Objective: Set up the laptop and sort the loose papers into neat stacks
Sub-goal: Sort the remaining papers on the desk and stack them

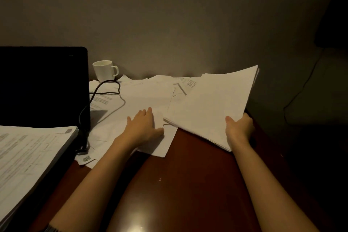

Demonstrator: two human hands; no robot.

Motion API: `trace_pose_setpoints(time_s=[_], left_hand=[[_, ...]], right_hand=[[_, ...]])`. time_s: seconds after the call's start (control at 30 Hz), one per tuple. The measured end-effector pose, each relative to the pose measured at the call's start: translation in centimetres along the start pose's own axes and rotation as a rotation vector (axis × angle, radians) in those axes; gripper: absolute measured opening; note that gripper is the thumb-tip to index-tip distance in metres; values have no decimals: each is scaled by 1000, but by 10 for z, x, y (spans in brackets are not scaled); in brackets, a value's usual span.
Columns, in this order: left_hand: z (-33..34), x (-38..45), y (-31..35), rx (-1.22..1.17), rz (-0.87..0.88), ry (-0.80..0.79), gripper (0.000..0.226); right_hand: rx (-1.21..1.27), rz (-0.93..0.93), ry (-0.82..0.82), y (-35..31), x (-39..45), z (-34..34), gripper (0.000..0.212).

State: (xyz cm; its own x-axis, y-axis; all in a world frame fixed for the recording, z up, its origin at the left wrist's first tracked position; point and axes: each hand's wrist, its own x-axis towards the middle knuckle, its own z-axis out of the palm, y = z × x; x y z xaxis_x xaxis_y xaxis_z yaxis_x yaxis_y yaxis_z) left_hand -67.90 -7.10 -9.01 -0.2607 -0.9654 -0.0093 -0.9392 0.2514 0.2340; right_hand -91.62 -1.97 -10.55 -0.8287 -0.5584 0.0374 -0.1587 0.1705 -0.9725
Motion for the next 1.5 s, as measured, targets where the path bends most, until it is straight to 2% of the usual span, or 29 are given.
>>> trace_pose_setpoints(time_s=[0.2, 0.33, 0.43, 0.67, 0.73, 0.8, 0.87, 0.93, 0.97, 1.03, 1.1, 1.13, 1.2, 1.3, 1.43, 1.5], left_hand=[[0, -9, 22, 1, 36, 89, 70], [-11, -9, 9, 106, -62, 169, 65], [-22, -7, -3, 156, -78, 225, 40], [-31, -6, -7, 39, -39, 333, 24], [-33, -8, -8, 41, -33, 453, 20], [-34, -12, -6, -45, 9, 648, 18], [-38, -16, -2, -223, 97, 841, 19], [-43, -18, 2, -453, 165, 942, 18], [-46, -18, 5, -606, 186, 942, 16], [-53, -22, 12, -1017, 195, 830, 13], [-56, -25, 17, -1359, 113, 657, 13], [-56, -25, 17, -1429, 32, 586, 14], [-49, -18, 13, -1431, -136, 457, 16], [-33, -7, 5, -1295, -293, 307, 21], [-8, 1, 5, -946, -345, 128, 39], [-4, 3, 6, -876, -310, 79, 40]], right_hand=[[116, 23, -4, 0, 0, -1, 26], [180, 45, -34, 0, 4, -1, 26], [171, 54, -79, 3, 6, 0, 25], [156, 63, -130, 4, 6, 3, 25], [155, 66, -138, 4, 6, 3, 26], [152, 68, -160, 3, 5, 3, 27], [153, 62, -213, 2, 2, 4, 28], [145, 40, -291, 0, -4, 5, 29], [138, 23, -330, -1, -8, 6, 29], [131, -11, -388, -4, -14, 7, 29], [124, -13, -429, -6, -17, 7, 27], [107, -10, -437, -5, -16, 7, 25], [48, -1, -463, -6, -15, 5, 25], [74, 48, -489, -9, -14, 4, 28], [60, 125, -445, -9, -11, 8, 34], [72, 154, -439, -11, -10, 8, 37]])
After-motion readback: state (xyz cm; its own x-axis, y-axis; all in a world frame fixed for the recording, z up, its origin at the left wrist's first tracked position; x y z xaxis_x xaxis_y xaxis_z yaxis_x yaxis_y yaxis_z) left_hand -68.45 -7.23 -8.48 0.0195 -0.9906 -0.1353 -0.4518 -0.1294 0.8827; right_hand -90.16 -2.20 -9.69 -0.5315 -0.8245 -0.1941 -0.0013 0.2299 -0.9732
